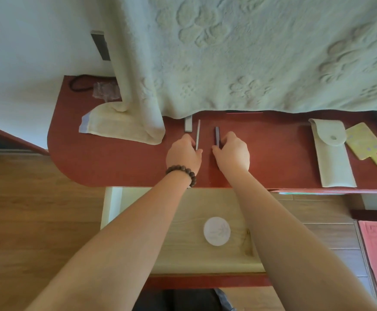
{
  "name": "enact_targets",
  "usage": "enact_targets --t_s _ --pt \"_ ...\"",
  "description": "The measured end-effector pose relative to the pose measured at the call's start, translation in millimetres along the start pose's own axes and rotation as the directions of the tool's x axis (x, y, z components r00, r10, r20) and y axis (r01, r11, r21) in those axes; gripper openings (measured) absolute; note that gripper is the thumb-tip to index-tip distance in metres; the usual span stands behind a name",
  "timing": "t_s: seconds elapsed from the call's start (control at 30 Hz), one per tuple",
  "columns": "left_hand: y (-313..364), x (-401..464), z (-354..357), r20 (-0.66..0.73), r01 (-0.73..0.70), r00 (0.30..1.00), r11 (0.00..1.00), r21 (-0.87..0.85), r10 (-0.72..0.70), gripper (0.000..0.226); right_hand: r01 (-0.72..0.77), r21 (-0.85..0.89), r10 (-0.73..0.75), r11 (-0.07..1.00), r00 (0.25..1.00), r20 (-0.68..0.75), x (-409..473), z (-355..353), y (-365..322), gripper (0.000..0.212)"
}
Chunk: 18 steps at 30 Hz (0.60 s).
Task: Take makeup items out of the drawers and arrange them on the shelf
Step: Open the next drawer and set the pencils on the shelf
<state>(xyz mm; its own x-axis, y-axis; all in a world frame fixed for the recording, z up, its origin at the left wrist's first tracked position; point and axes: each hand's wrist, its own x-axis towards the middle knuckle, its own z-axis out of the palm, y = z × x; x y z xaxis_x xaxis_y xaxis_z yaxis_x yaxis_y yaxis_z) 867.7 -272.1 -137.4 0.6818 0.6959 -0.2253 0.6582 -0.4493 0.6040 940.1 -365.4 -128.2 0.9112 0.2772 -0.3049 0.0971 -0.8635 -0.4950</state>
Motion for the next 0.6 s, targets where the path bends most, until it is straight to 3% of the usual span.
enact_targets --t_s 0.23,0.33,0.43,0.53,0.6 --pt "-2.5 -2.5 -4.1 0.012 -0.027 1.0 0.998 -0.049 0.027 0.026 0.028 0.062 -0.026 0.998 0.999 -0.03 -4.7 2.1 2.9 0.028" --pt "-8.2 -12.6 -11.1 -0.058 -0.114 0.992 0.989 -0.091 0.109 0.026 0.173 0.196 -0.147 0.965 0.979 -0.142 -21.9 -4.2 11.8 0.03" --pt "-28.2 -25.2 -17.4 -0.172 -0.251 0.955 0.967 -0.039 0.241 0.032 0.342 0.272 -0.287 0.9 0.932 -0.223 -60.2 -14.8 29.4 0.018" --pt "-59.3 -33.5 -17.1 -0.166 -0.306 0.929 0.939 0.159 0.331 0.057 0.356 0.211 -0.347 0.91 0.935 -0.08 -104.5 -7.4 66.5 0.012" --pt "-73.6 -37.8 -15.6 -0.032 -0.288 0.949 0.902 0.321 0.314 0.079 0.213 0.115 -0.228 0.97 0.965 0.13 -122.9 7.5 93.1 0.018"
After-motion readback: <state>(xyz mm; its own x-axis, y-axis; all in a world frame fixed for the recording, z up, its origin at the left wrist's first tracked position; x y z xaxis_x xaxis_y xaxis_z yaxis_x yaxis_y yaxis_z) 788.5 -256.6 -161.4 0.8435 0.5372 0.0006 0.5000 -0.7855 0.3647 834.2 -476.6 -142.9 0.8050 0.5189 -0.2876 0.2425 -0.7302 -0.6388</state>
